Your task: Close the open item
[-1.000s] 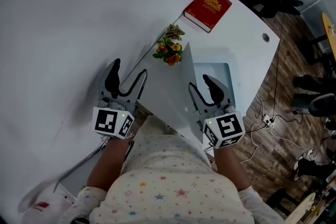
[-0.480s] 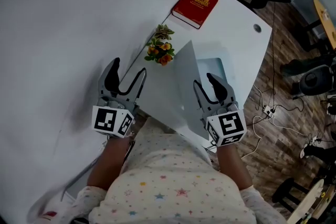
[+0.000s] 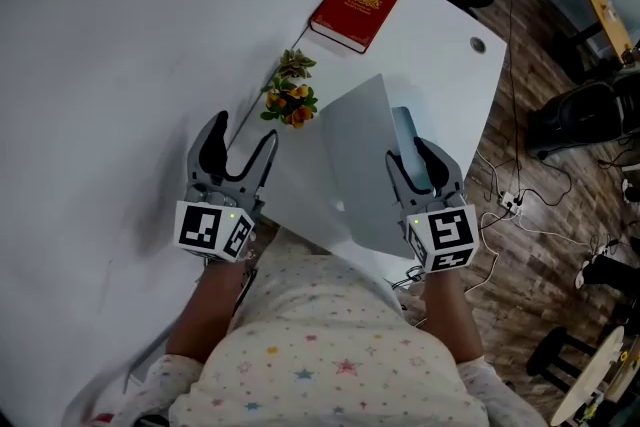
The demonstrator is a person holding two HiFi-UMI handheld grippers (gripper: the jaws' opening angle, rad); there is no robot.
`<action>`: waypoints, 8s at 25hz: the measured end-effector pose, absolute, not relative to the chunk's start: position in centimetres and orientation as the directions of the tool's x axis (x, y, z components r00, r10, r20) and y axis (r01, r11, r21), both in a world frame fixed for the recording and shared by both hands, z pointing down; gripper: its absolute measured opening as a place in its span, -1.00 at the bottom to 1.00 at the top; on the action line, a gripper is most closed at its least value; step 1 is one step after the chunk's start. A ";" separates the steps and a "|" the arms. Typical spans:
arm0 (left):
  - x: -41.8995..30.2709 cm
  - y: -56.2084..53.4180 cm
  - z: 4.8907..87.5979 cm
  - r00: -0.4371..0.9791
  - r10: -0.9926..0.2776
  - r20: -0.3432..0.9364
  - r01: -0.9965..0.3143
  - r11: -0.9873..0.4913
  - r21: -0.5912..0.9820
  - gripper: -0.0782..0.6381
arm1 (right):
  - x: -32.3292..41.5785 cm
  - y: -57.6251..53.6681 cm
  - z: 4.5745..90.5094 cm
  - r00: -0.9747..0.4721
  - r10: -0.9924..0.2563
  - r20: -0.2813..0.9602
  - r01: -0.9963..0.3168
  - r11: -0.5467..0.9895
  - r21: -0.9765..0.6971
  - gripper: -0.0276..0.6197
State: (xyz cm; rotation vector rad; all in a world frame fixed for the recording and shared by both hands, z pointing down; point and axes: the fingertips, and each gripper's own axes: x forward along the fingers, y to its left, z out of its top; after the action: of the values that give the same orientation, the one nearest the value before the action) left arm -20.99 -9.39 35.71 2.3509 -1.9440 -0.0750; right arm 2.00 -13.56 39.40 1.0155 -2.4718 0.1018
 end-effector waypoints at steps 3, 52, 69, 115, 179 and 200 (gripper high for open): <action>-20.5 -9.9 36.0 0.200 -0.979 0.025 -0.975 -0.196 0.104 0.10 | 3.3 -13.8 39.9 -0.601 -0.657 0.455 -0.695 0.711 0.108 -0.26; -4.7 -11.9 55.4 0.593 -0.700 0.397 -0.805 -0.514 0.296 0.10 | 13.7 -11.9 45.9 -0.501 -0.647 0.574 -0.800 0.600 -0.022 -0.67; -1.9 -11.5 58.6 0.620 -0.626 0.473 -0.785 -0.488 0.383 0.09 | 16.4 -12.5 48.2 -0.530 -0.631 0.566 -0.808 0.578 -0.114 -0.54; 1.7 -12.7 59.2 0.515 -0.645 0.564 -0.843 -0.501 0.196 0.04 | 19.0 -14.7 58.8 -0.564 -0.506 0.653 -0.815 0.470 -0.340 0.12; -1.1 -13.5 54.9 0.624 -0.620 0.475 -0.768 -0.600 0.225 0.03 | 19.9 -17.7 54.1 -0.299 -0.722 0.624 -0.941 0.332 -0.067 -0.26; -3.2 -15.0 43.7 0.649 -0.730 0.215 -0.760 -0.637 0.133 -0.56 | 16.9 -16.4 43.5 -0.373 -0.833 0.409 -0.924 0.376 -0.077 -0.91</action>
State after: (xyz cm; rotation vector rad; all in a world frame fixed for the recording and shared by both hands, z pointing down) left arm -3.22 -14.98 43.67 2.6564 -1.2159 0.2078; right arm 16.90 -16.41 43.46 1.5453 -2.3381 0.4259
